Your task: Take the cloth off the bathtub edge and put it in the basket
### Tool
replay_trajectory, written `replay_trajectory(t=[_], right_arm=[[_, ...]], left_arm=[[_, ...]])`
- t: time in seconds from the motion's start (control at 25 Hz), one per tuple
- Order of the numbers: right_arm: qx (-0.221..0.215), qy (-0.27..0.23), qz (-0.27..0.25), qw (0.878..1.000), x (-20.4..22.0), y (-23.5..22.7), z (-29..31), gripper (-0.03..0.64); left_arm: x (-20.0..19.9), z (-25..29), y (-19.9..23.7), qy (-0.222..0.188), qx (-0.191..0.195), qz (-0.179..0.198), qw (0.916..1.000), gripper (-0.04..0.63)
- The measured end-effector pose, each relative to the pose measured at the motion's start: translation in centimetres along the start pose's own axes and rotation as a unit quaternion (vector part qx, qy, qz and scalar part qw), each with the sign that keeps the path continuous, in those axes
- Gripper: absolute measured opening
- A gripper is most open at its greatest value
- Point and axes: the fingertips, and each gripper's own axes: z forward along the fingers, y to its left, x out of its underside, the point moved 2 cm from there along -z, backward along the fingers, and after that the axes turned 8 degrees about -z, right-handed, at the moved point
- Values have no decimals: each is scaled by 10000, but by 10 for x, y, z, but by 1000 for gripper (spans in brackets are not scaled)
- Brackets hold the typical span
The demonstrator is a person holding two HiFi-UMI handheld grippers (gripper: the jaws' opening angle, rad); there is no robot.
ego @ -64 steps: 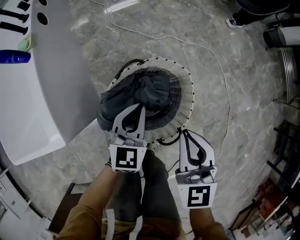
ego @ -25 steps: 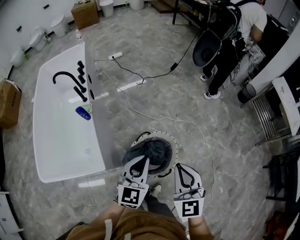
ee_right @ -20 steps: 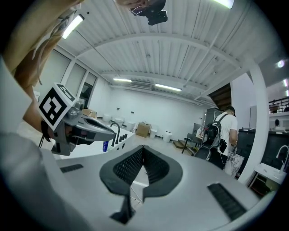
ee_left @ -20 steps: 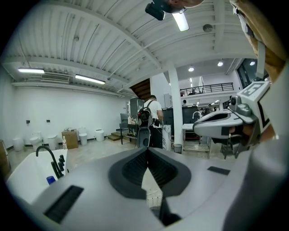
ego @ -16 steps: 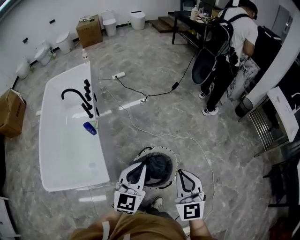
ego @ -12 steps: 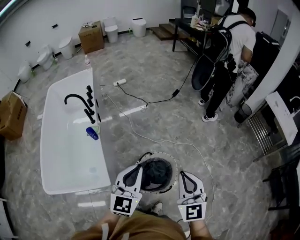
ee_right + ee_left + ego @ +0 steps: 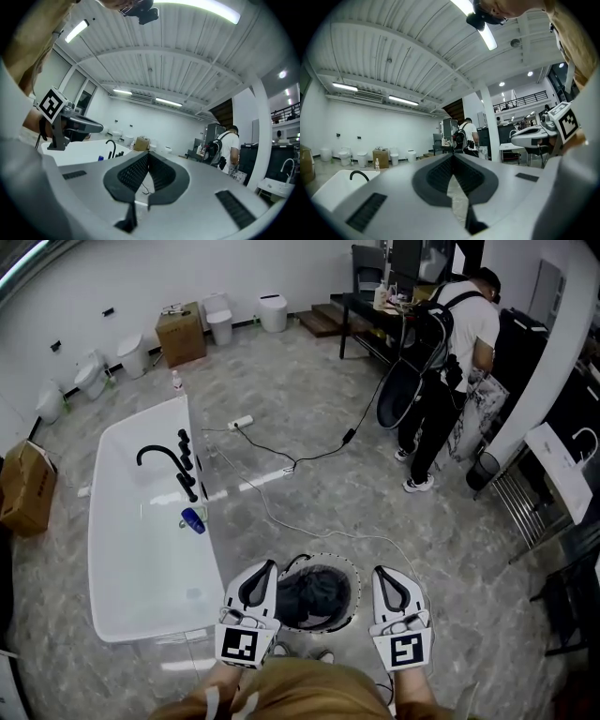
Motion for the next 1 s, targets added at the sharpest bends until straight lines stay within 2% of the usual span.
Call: replay_trajectory(t=[0.16, 0.44, 1.0], right_arm=[[57, -166, -146, 9997, -11, 1, -1, 6], [162, -85, -184, 9997, -8, 2, -7, 6], [181, -193, -97, 9996, -17, 10, 4, 6]], left_arm=[[-6, -1, 9, -109, -29, 49, 9999, 8], [1, -4, 8, -103, 60, 66, 9999, 8], [-2, -7, 23, -152, -4, 66, 9999, 8]])
